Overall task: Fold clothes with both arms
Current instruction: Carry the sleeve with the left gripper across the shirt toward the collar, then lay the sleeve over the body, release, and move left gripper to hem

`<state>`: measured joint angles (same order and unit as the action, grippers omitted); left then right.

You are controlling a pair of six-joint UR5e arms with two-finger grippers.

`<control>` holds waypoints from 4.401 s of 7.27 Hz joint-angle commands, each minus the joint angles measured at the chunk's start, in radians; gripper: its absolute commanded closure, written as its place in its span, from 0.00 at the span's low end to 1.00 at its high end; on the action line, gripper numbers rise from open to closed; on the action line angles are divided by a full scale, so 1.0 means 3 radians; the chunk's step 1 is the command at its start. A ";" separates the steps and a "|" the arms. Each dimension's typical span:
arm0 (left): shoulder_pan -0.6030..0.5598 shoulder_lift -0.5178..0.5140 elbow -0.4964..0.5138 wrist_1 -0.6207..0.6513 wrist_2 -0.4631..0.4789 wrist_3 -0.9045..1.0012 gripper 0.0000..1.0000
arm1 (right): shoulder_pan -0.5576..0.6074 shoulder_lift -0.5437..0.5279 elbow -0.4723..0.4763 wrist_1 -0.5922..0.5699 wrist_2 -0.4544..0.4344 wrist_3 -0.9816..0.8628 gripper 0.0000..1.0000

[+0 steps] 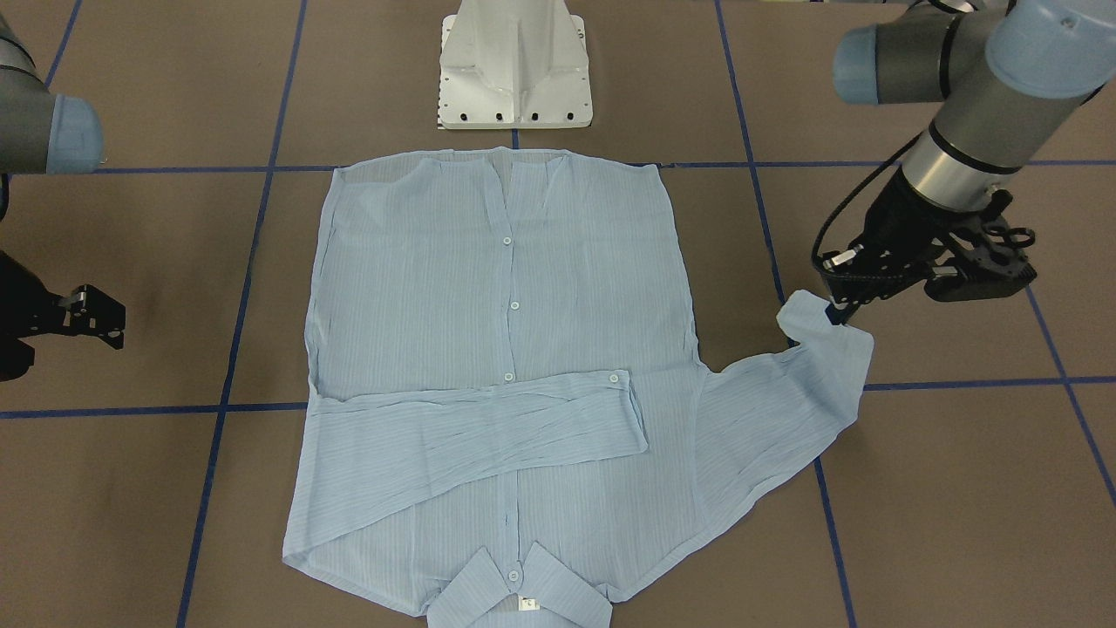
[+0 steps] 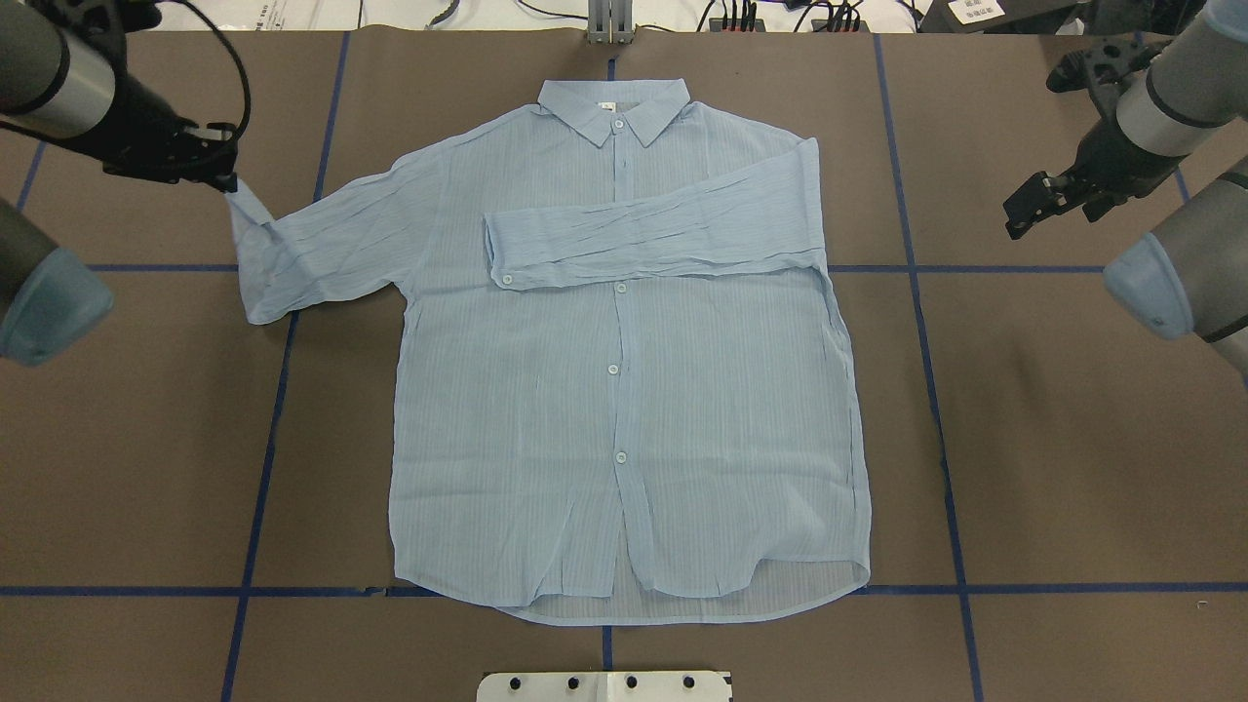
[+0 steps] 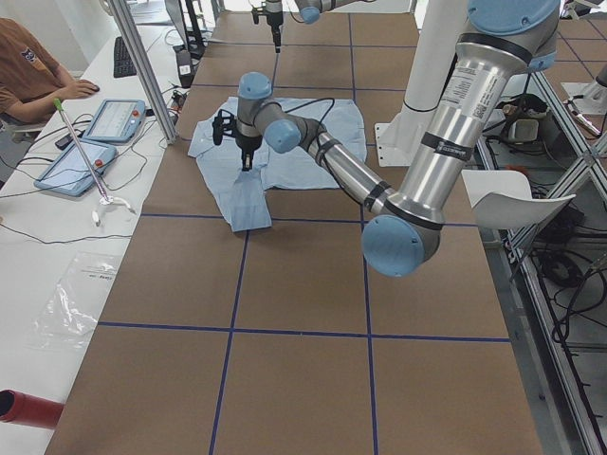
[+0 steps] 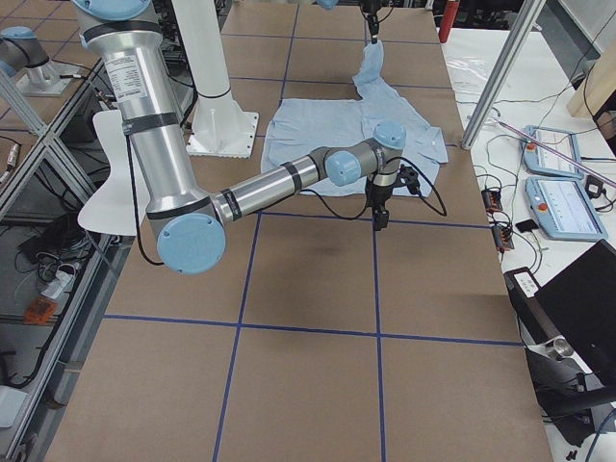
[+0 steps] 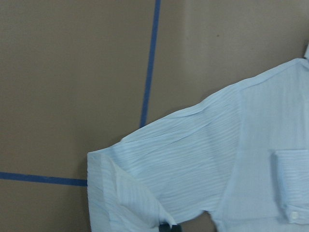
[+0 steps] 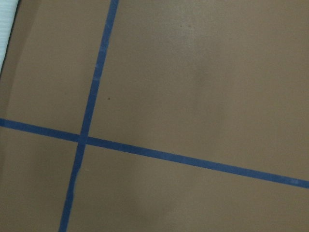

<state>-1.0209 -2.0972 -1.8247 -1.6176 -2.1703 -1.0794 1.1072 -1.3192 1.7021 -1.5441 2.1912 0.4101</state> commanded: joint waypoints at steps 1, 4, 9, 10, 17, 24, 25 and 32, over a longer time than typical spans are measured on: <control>0.0023 -0.0677 0.0155 0.0105 -0.0322 -0.0551 1.00 | 0.0057 -0.0219 -0.0013 0.0344 0.0003 0.0008 0.00; 0.0028 -0.1124 0.0498 -0.0073 -0.0466 -0.0793 1.00 | 0.0073 -0.0235 -0.0023 0.0346 -0.0002 0.0013 0.00; 0.0410 -0.1429 0.1008 -0.0514 -0.0431 -0.1203 1.00 | 0.0073 -0.0235 -0.0054 0.0351 -0.0007 0.0019 0.00; 0.0563 -0.1795 0.1445 -0.0671 -0.0258 -0.1330 1.00 | 0.0073 -0.0230 -0.0069 0.0351 -0.0007 0.0019 0.00; 0.1575 -0.2064 0.2743 -0.2175 0.1004 -0.1759 1.00 | 0.0078 -0.0184 -0.0177 0.0356 -0.0023 0.0034 0.00; 0.1568 -0.1658 0.2373 -0.2244 0.0951 -0.1837 0.00 | 0.0047 -0.0250 -0.0126 0.0802 0.0008 0.0572 0.00; 0.1501 -0.1428 0.2036 -0.2024 0.0813 -0.1721 0.00 | -0.0161 -0.0357 -0.0121 0.1368 0.0008 0.1133 0.00; 0.1342 0.0353 -0.0569 -0.0688 0.0786 -0.0723 0.00 | -0.2373 -0.1089 0.1003 0.1788 -0.1508 0.3150 0.00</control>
<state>-0.6147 -2.0475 -1.9203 -1.8450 -1.9332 -1.3103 0.5307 -1.6275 1.9548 -0.9957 1.8363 1.2471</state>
